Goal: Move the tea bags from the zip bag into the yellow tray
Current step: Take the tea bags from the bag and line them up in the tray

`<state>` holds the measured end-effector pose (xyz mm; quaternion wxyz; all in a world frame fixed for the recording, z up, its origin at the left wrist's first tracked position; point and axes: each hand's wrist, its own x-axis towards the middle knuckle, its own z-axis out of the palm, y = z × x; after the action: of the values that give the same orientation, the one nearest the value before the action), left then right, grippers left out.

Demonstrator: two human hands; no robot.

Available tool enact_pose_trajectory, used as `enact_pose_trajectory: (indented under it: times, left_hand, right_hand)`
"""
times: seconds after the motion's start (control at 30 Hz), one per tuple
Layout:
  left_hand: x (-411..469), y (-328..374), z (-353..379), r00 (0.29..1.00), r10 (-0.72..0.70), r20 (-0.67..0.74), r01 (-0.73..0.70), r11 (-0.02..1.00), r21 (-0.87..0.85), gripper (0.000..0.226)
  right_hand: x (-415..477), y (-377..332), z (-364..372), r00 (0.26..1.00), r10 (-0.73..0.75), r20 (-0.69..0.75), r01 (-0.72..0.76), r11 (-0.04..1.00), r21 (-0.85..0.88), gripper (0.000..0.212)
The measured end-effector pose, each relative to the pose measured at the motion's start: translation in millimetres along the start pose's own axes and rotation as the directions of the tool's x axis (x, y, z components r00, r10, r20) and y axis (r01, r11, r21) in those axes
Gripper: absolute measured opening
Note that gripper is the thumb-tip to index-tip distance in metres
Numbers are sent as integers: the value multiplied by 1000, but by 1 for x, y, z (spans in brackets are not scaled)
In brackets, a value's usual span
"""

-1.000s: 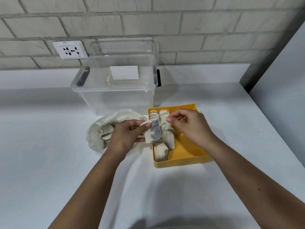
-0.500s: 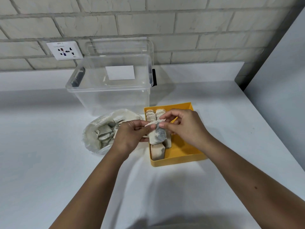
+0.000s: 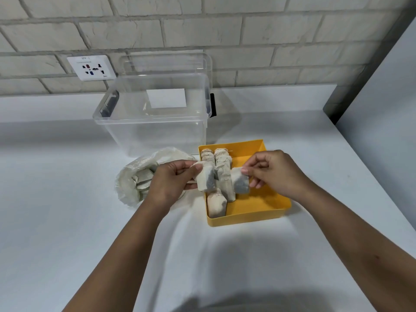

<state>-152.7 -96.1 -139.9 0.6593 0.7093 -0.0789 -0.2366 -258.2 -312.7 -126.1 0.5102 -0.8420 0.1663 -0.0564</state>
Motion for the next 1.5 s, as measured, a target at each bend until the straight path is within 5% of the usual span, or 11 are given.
enact_pose_trajectory:
  times: [0.17,0.63,0.77,0.93,1.1,1.5]
  left_hand:
    - [2,1,-2,1000,2,-20,-2,1000,2,7]
    - [3,-4,-5,999,2,-44,0,999,32,9]
    - [3,-2,-2,1000,-8,-14,9,1000,16,9]
    - [3,0,5,999,-9,42,9,1000,8,5]
    - [2,5,11,997,9,73,-10,1000,17,6]
    - [-2,6,11,995,5,95,-5,1000,-3,8]
  right_hand:
    - [3,21,16,978,137,155,-122,987,-102,7]
    - [19,34,46,966,243,91,-241,970,-38,14]
    - [18,26,41,983,182,1,-181,980,-82,18]
    - [13,-7,37,997,73,-10,-69,973,220,23]
    - [10,-17,41,998,-27,-54,36,983,180,14]
    - [4,-14,29,997,-4,-78,21,974,225,11]
